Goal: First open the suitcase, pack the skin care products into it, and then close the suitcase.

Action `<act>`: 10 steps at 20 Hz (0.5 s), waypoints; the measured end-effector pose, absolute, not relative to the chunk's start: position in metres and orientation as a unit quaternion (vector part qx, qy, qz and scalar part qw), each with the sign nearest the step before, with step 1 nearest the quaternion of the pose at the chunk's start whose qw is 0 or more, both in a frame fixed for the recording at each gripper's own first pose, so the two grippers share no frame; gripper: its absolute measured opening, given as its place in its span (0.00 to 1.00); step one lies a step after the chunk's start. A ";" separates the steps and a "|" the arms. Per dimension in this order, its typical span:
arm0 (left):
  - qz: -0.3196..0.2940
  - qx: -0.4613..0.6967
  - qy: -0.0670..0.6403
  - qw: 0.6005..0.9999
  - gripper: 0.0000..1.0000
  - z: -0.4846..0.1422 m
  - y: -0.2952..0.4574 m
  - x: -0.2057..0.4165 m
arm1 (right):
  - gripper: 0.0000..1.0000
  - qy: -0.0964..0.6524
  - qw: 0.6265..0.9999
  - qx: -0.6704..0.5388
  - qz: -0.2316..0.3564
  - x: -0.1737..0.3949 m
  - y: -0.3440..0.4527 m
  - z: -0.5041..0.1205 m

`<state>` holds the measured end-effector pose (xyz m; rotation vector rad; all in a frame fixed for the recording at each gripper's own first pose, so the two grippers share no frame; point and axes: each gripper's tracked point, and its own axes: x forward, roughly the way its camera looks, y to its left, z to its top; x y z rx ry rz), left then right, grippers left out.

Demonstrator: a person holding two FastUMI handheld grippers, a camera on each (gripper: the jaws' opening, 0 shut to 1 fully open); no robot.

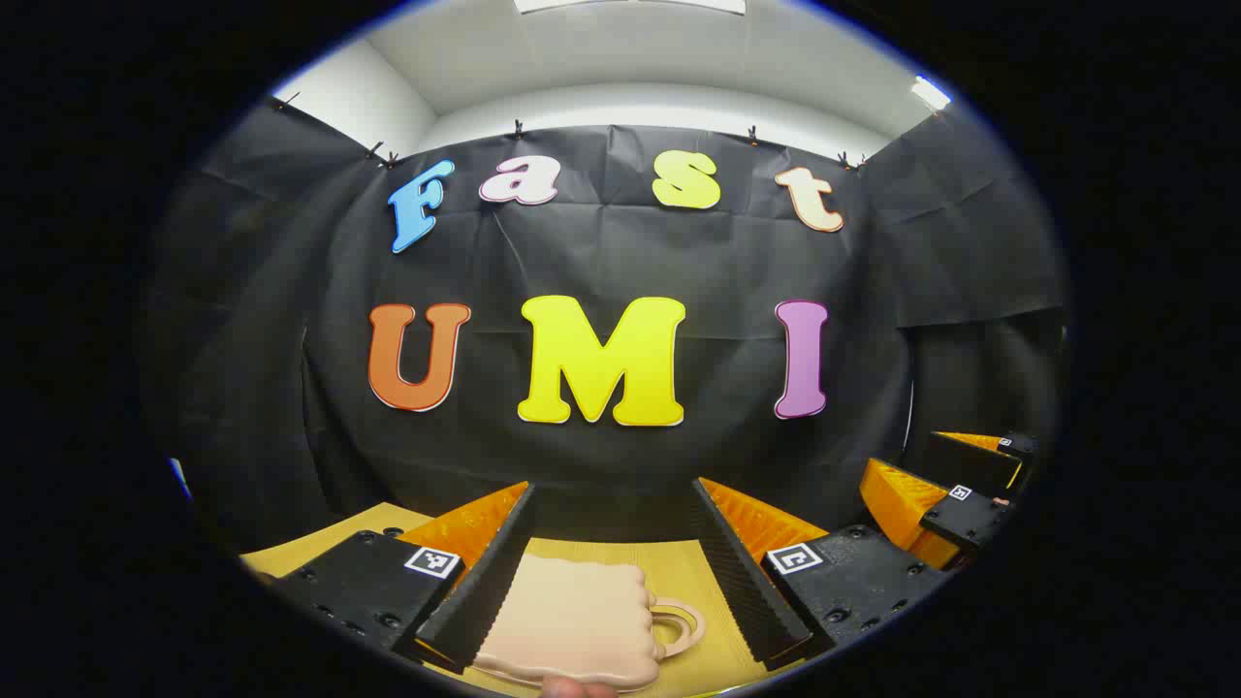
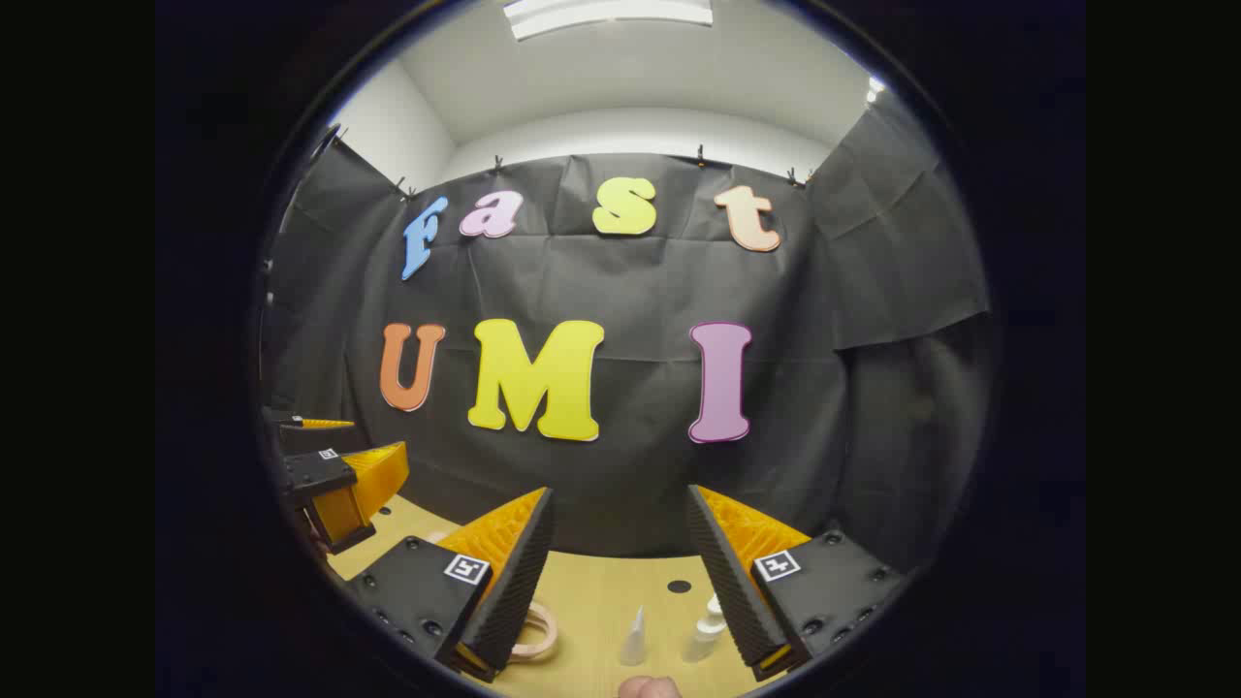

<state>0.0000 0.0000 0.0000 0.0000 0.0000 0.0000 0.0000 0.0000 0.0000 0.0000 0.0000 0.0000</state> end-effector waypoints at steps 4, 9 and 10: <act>-0.015 -0.015 0.006 1.000 0.99 -0.011 -0.014 0.008 | 0.80 -0.001 1.000 -0.006 -0.017 0.003 -0.016 -0.005; -0.019 0.001 0.013 1.000 0.99 -0.020 -0.025 0.016 | 0.80 0.010 1.000 -0.006 -0.024 0.008 -0.027 -0.018; -0.021 0.002 0.015 1.000 0.99 -0.021 -0.027 0.017 | 0.80 0.013 1.000 -0.004 -0.024 0.009 -0.029 -0.020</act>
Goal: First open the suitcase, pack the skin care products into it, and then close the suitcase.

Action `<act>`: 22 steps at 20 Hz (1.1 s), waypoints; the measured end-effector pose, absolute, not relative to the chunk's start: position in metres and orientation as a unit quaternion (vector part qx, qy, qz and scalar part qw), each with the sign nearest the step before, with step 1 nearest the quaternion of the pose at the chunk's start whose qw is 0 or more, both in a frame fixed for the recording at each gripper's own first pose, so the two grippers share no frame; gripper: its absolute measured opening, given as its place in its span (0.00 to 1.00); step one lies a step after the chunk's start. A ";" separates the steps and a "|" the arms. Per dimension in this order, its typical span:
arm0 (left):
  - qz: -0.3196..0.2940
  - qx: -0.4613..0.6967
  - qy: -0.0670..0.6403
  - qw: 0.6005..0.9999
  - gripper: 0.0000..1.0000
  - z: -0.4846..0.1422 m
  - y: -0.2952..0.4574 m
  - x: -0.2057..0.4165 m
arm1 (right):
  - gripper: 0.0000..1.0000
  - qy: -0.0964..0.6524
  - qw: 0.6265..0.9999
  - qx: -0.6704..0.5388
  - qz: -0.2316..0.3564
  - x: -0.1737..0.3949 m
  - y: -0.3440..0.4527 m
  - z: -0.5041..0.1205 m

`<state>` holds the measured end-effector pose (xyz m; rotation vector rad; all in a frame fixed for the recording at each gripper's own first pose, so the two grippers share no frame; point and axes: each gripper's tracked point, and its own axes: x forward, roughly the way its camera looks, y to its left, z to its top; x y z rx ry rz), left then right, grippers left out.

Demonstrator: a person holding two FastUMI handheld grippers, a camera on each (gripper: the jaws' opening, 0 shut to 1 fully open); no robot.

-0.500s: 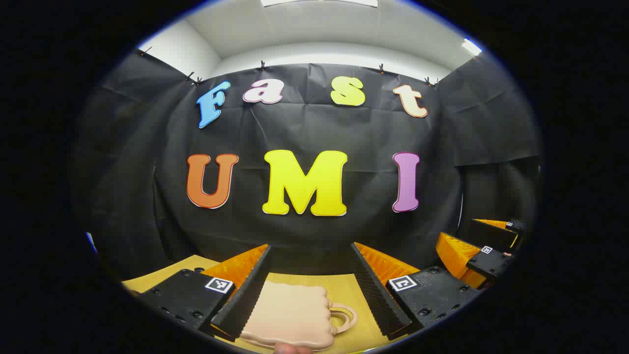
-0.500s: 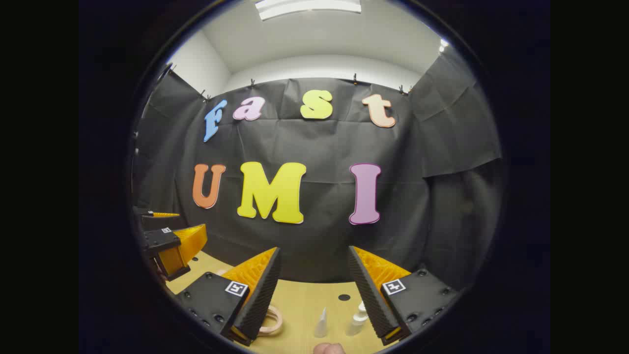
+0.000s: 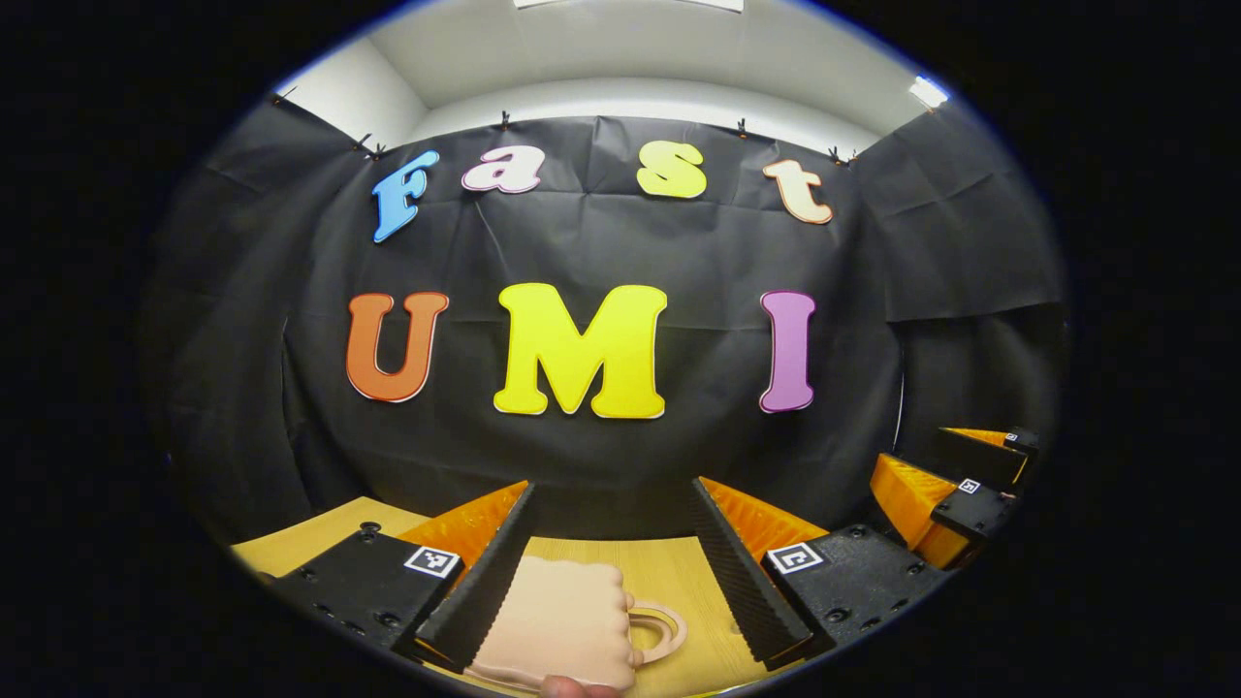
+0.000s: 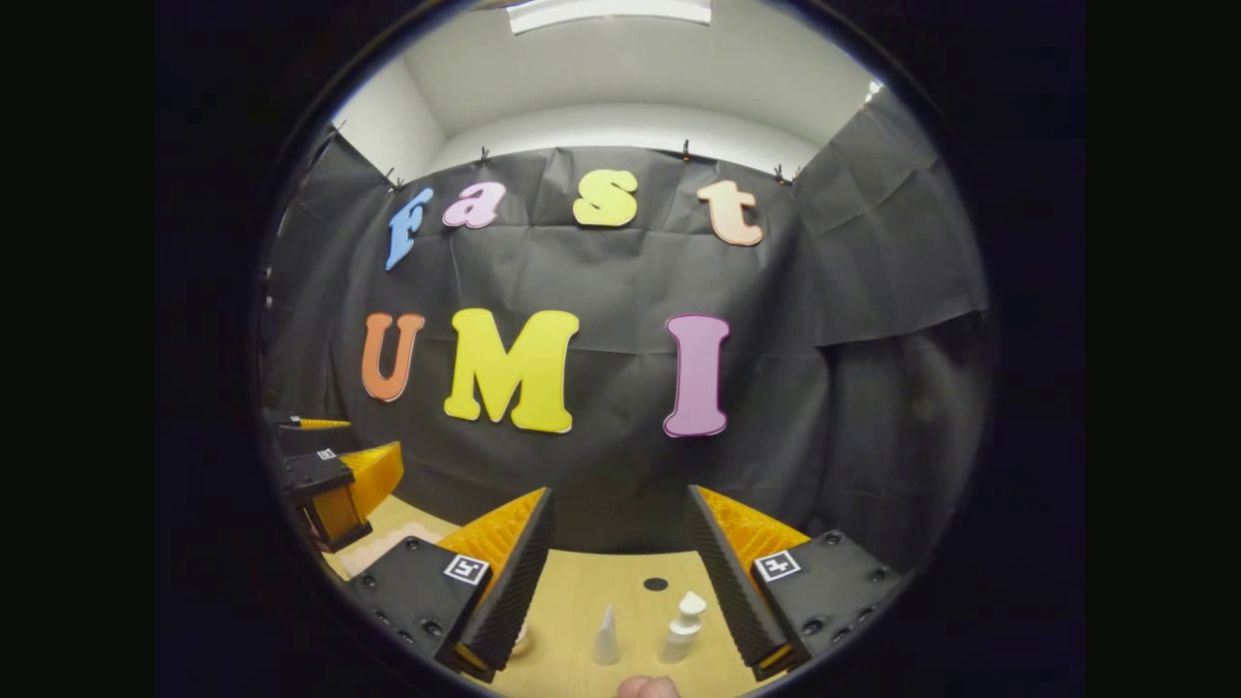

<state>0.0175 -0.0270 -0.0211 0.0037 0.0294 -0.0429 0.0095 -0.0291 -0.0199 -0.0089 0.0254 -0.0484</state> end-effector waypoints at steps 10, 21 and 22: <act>-0.023 0.008 0.066 0.998 0.99 -0.053 -0.034 0.017 | 0.80 0.038 0.999 0.002 -0.002 0.016 -0.028 -0.040; -0.158 0.247 0.199 0.935 0.99 -0.203 -0.091 0.021 | 0.80 0.073 0.993 -0.055 -0.079 -0.006 -0.128 -0.073; -0.171 0.271 0.215 0.923 0.98 -0.220 -0.097 0.019 | 0.80 0.080 0.991 -0.054 -0.088 -0.009 -0.137 -0.077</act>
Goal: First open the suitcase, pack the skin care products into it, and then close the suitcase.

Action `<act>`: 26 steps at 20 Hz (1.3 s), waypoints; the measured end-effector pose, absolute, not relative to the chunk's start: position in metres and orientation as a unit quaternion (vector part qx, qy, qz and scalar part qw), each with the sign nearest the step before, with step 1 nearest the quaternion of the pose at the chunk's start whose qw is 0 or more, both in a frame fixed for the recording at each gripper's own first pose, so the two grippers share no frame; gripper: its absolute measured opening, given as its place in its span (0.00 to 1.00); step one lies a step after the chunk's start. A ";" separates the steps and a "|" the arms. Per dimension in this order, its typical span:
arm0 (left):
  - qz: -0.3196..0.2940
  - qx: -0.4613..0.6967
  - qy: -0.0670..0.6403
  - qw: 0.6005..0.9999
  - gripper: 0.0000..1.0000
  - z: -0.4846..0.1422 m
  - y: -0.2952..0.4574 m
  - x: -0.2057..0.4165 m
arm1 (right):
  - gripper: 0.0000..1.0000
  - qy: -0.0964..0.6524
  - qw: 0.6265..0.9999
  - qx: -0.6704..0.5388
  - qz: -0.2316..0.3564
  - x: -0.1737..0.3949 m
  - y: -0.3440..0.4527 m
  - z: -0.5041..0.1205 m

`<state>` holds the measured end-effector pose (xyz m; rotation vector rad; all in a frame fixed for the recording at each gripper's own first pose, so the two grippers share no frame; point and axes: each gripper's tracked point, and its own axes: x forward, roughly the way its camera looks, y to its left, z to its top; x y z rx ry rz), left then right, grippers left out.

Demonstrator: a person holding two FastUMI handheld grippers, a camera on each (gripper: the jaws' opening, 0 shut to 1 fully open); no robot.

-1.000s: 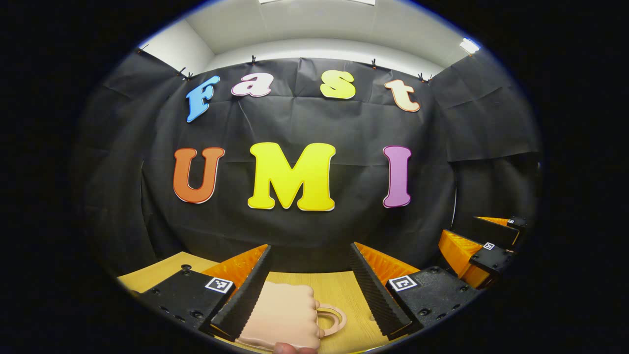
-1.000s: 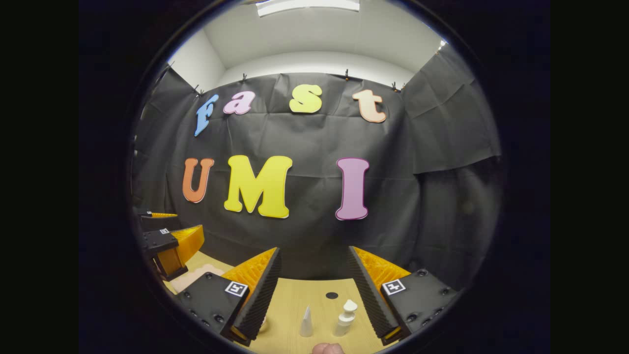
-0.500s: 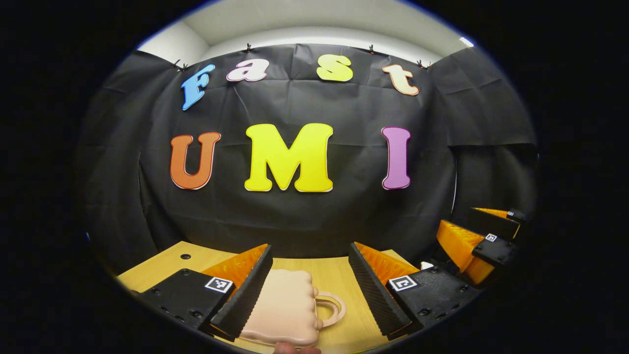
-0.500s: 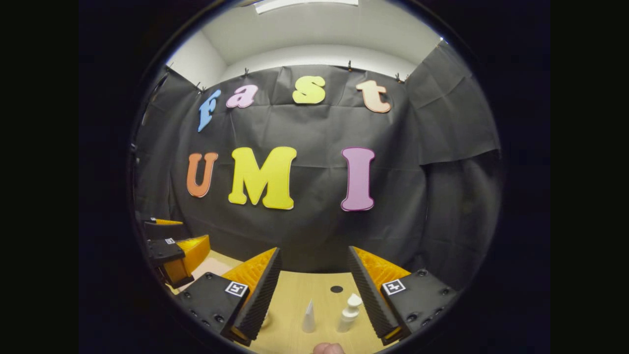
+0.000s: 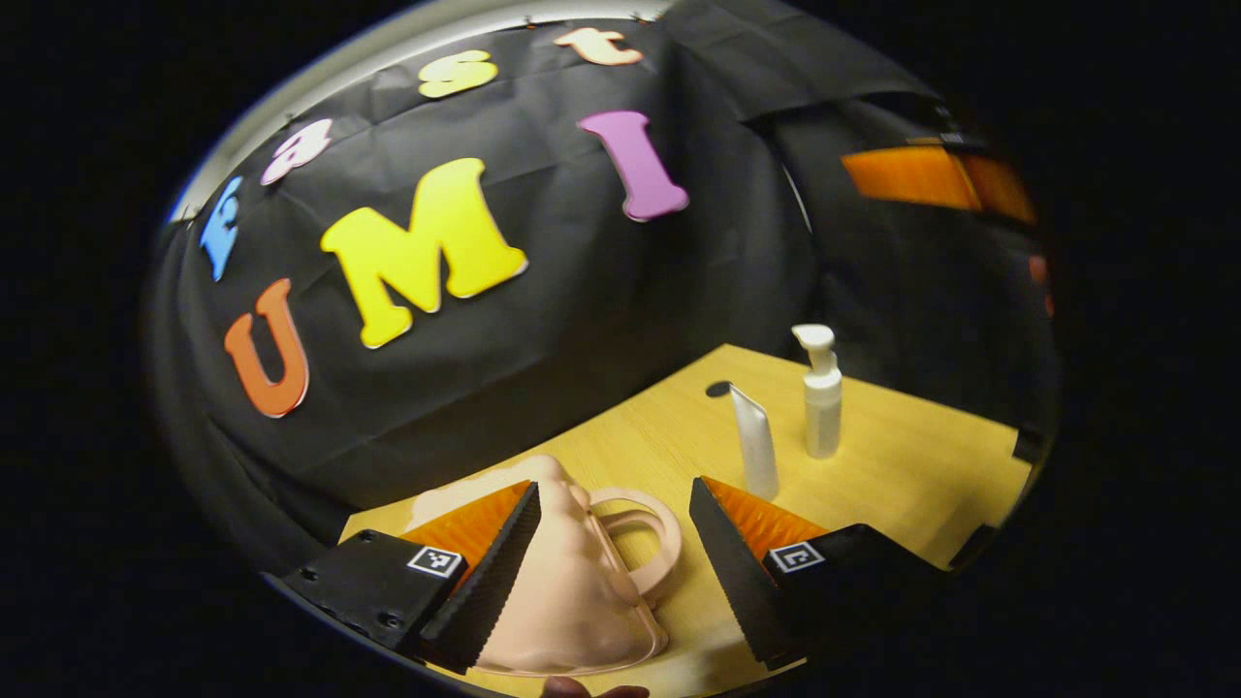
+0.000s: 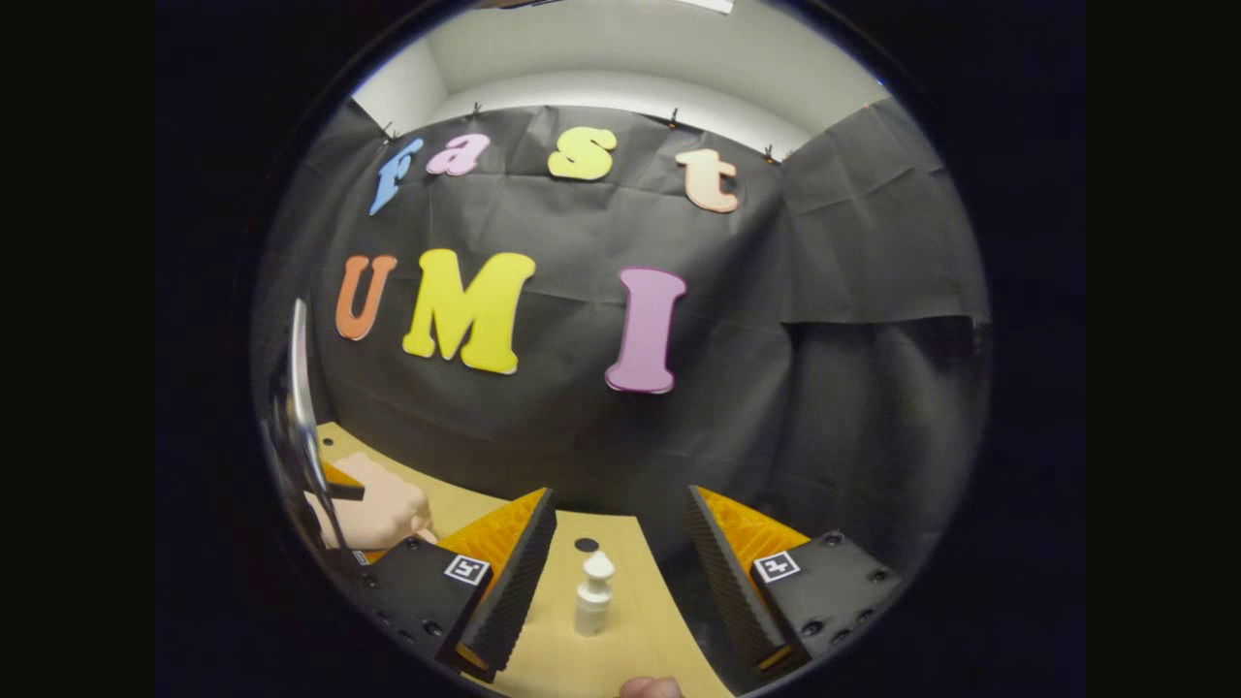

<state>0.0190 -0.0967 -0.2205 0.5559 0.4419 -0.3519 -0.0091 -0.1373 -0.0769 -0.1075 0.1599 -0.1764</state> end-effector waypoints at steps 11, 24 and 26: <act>-0.175 0.370 0.342 0.846 0.69 -0.321 -0.081 0.028 | 0.80 0.109 0.980 -0.040 -0.164 -0.033 -0.213 -0.104; -0.167 0.370 0.356 0.842 0.18 -0.313 -0.087 0.035 | 0.80 0.113 0.983 -0.030 -0.139 -0.030 -0.196 -0.109; -0.161 0.363 0.347 0.850 0.14 -0.304 -0.086 0.039 | 0.80 0.110 0.983 -0.029 -0.141 -0.031 -0.196 -0.108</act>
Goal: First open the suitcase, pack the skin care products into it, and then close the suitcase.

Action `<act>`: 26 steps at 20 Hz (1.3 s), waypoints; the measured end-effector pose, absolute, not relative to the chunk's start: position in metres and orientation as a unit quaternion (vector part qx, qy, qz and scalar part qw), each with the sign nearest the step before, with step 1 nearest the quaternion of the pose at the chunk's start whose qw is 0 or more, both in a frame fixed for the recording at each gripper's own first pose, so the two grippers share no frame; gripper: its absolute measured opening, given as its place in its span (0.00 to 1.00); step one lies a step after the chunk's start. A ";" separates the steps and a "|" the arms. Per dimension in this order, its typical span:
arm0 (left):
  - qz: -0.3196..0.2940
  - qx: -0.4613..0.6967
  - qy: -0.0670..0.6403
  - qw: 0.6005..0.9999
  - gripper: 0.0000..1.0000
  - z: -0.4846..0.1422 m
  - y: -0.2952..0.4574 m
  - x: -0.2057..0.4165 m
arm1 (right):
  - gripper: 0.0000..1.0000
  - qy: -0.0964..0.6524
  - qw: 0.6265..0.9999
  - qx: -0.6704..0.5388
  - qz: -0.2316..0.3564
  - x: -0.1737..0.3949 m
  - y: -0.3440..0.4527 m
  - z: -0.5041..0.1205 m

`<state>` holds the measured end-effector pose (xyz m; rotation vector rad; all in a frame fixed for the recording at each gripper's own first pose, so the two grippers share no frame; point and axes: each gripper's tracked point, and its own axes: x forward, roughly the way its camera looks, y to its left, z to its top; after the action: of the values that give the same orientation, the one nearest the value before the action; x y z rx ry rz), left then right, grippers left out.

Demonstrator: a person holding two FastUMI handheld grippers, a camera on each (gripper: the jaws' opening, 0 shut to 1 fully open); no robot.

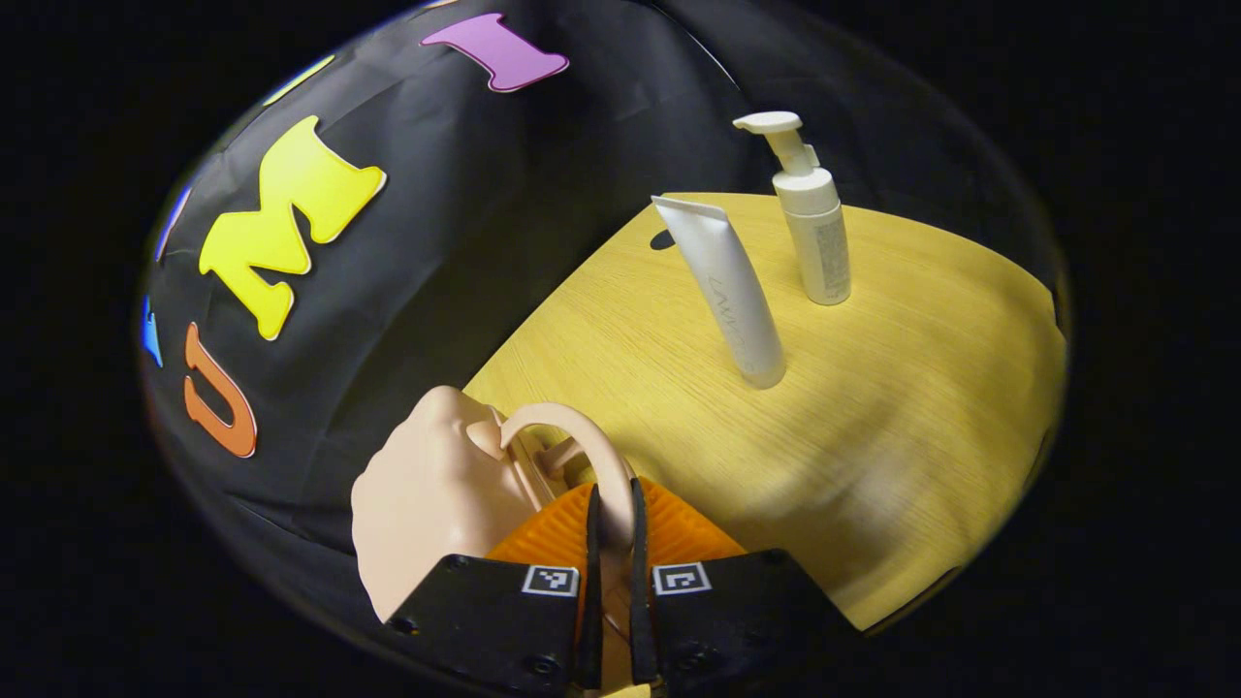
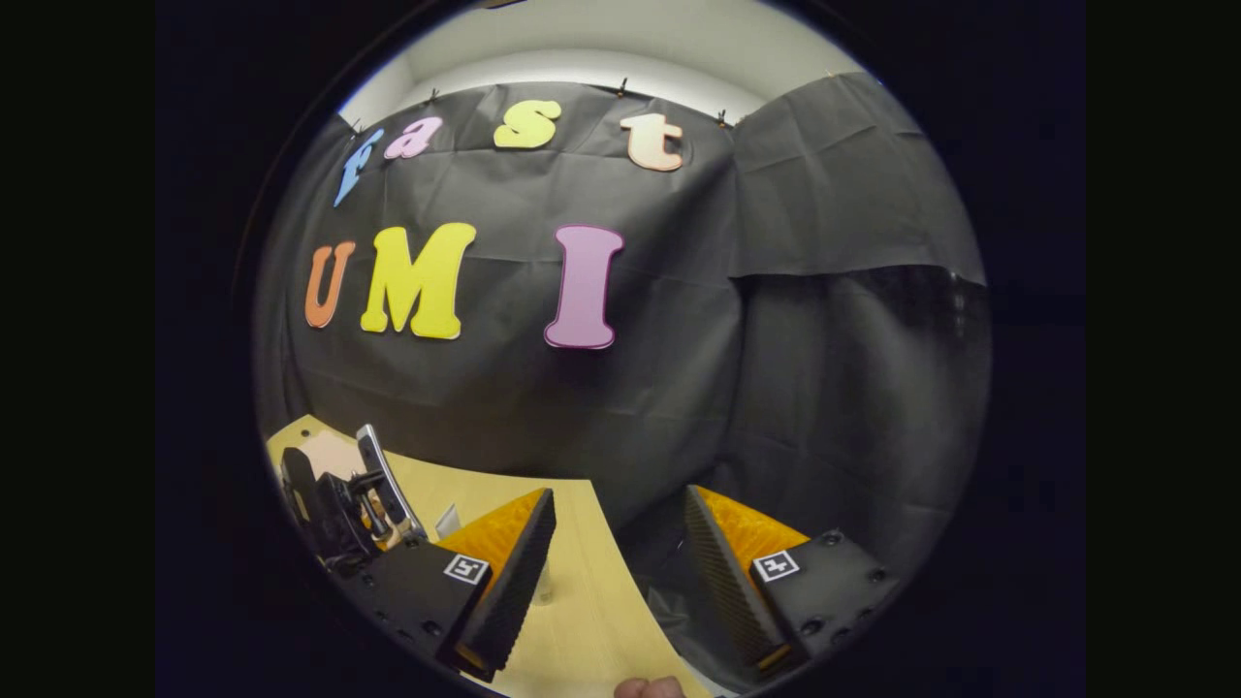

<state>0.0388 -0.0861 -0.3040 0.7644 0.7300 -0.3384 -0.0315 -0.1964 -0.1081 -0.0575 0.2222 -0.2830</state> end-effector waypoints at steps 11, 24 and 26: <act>-0.127 0.233 0.257 0.929 0.08 -0.177 -0.051 0.055 | 0.80 0.077 0.989 -0.030 -0.120 -0.019 -0.163 -0.076; 0.141 0.093 0.157 0.973 0.03 -0.085 0.299 0.089 | 0.80 0.060 0.997 -0.048 -0.034 -0.004 -0.042 -0.041; 0.152 0.048 0.162 0.974 0.03 -0.110 0.340 0.097 | 0.80 0.064 0.996 -0.059 -0.021 -0.004 -0.024 -0.041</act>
<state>0.0967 0.3404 -0.1104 0.0975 0.3273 0.3076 -0.0042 -0.0238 -0.0413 -0.1172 0.1291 -0.0417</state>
